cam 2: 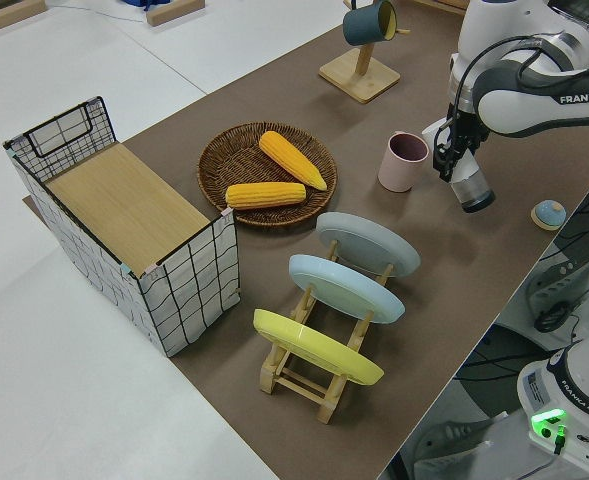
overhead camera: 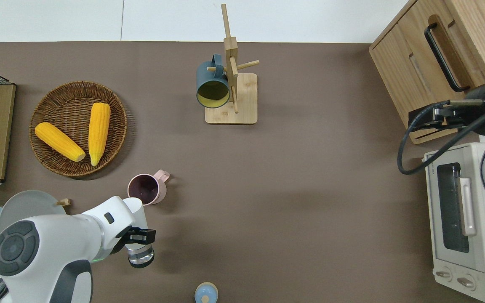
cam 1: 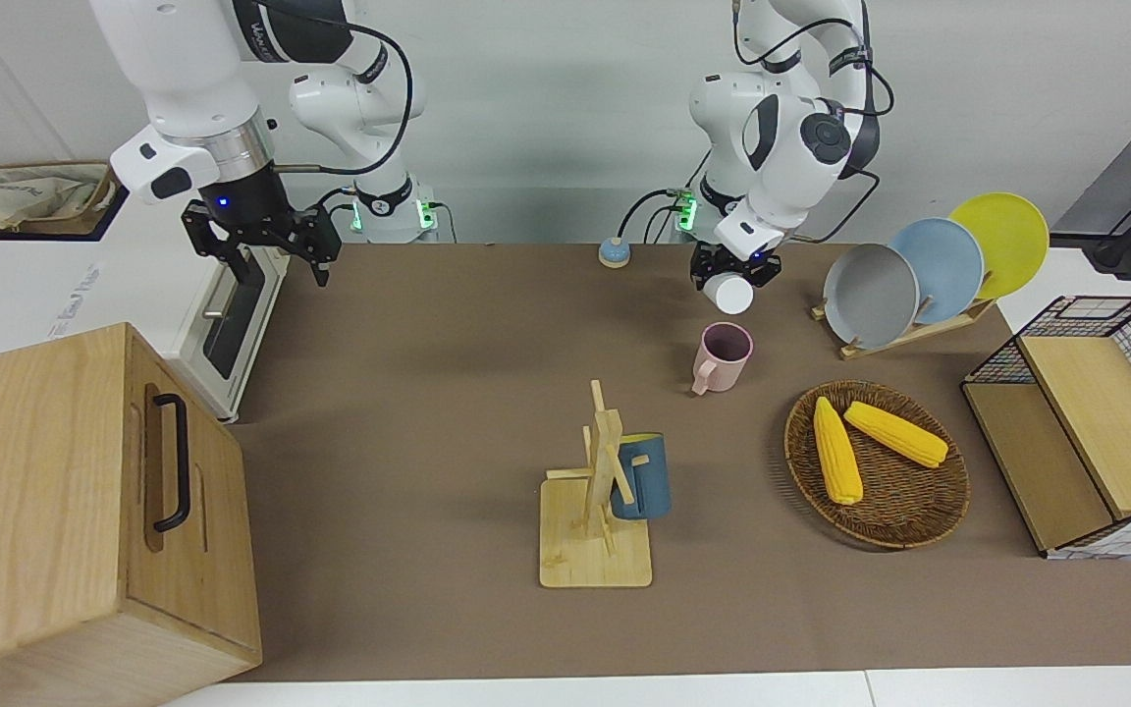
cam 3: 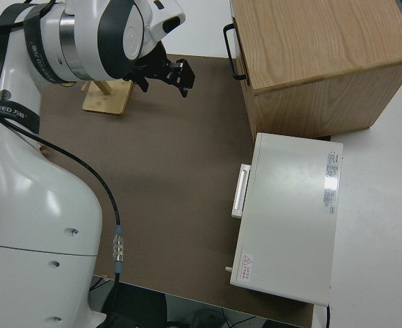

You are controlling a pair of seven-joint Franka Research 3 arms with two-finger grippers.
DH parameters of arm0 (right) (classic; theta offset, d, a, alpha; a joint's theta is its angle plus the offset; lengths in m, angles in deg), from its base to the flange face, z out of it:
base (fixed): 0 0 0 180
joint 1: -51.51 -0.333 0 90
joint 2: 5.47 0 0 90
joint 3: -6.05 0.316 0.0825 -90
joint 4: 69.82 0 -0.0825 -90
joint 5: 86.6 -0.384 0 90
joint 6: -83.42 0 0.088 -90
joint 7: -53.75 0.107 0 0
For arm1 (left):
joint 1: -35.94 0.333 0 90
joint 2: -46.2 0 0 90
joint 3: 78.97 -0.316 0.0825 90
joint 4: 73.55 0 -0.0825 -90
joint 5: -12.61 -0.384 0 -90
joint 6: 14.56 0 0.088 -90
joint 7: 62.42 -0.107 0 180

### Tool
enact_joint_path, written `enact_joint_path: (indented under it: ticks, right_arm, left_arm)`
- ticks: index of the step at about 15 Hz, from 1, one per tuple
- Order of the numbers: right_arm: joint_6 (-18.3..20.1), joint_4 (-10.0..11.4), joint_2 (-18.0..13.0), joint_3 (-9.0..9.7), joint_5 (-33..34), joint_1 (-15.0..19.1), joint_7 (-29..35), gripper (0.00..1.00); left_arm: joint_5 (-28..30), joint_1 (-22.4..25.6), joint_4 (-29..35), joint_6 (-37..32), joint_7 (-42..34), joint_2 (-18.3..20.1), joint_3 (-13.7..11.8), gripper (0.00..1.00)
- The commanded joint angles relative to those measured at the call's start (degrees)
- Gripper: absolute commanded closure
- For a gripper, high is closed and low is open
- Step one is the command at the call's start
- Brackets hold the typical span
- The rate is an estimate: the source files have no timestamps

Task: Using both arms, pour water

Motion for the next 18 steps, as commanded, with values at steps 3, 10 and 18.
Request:
enact_joint_path:
  ticks: [3,10,18]
  right_arm:
    - [0.6,-0.1,-0.3,0.09,-1.0,0.2,-0.7,0.009]
    - [0.6,-0.1,-0.3,0.09,-1.0,0.2,-0.6,0.009]
    - [0.6,-0.1,-0.3,0.09,-1.0,0.2,-0.7,0.009]
  left_arm:
    - [-3.5,1.1,-7.0,-7.6,0.3,-4.2,-0.7,1.0]
    - [-5.4,2.6,-15.5,-17.4,0.4,-8.4,-0.8,1.0]
    - [-7.6,1.9,-19.9,-21.9,3.5,-11.3,-0.6,1.0]
